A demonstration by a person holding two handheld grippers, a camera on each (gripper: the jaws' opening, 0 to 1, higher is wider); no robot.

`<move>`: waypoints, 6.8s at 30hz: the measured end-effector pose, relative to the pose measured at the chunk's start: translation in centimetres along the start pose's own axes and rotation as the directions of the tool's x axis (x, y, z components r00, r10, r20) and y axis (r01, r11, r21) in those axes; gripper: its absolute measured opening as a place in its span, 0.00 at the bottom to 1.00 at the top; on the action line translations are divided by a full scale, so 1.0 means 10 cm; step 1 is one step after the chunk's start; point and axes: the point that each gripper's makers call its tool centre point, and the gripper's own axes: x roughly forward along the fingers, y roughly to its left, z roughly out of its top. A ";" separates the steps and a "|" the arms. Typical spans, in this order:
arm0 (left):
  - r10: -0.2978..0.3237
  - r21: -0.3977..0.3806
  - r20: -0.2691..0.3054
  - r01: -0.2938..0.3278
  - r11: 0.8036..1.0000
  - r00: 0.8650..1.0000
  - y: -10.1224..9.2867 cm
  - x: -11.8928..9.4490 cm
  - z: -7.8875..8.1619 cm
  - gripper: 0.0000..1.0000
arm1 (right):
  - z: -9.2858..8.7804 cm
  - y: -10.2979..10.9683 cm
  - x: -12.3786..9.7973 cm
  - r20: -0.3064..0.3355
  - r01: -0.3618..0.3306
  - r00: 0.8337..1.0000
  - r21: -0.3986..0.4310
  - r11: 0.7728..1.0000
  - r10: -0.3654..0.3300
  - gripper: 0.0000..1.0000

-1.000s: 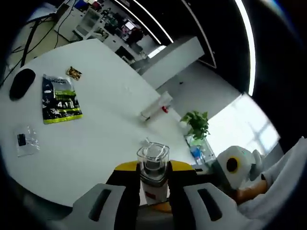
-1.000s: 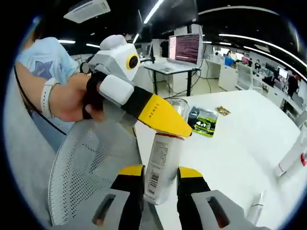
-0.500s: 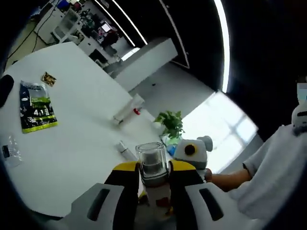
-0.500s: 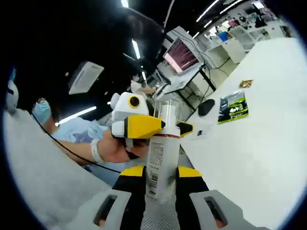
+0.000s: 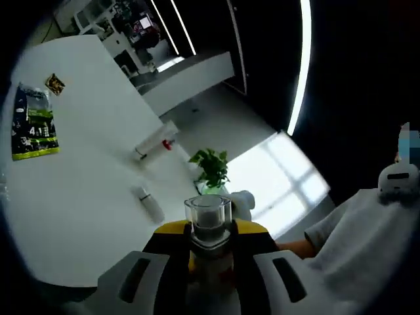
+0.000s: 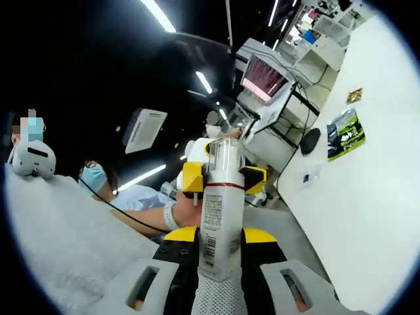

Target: Arrange the skincare products in the storage area until every visible bottle or jar stands upright without overlapping.

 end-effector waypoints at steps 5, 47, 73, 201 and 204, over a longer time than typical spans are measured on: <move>0.078 0.043 0.022 -0.079 0.996 0.997 0.12 -0.01 0.03 0.19 | 0.02 -0.13 0.02 -0.010 0.136 0.990 -0.116 0.984 -0.138 0.15; 0.061 -0.031 0.086 -0.058 0.998 0.994 0.13 -0.07 0.17 0.16 | 0.06 -0.14 -0.05 0.001 0.077 0.997 0.020 0.997 -0.077 0.14; 0.525 0.177 0.111 -0.536 0.825 0.844 0.78 -0.17 0.11 0.17 | 0.18 -0.82 0.27 -0.106 0.506 0.795 -0.426 0.750 -0.597 0.15; 0.770 0.856 -0.078 -0.353 0.377 0.633 1.38 -0.45 -0.52 0.00 | 1.52 -1.81 -2.13 0.471 0.910 0.411 -0.170 0.377 -0.780 0.14; 0.770 0.857 -0.081 -0.350 0.377 0.633 1.38 -0.45 -0.52 0.00 | 1.55 -1.92 -2.17 0.494 0.914 0.399 -0.146 0.379 -0.772 0.14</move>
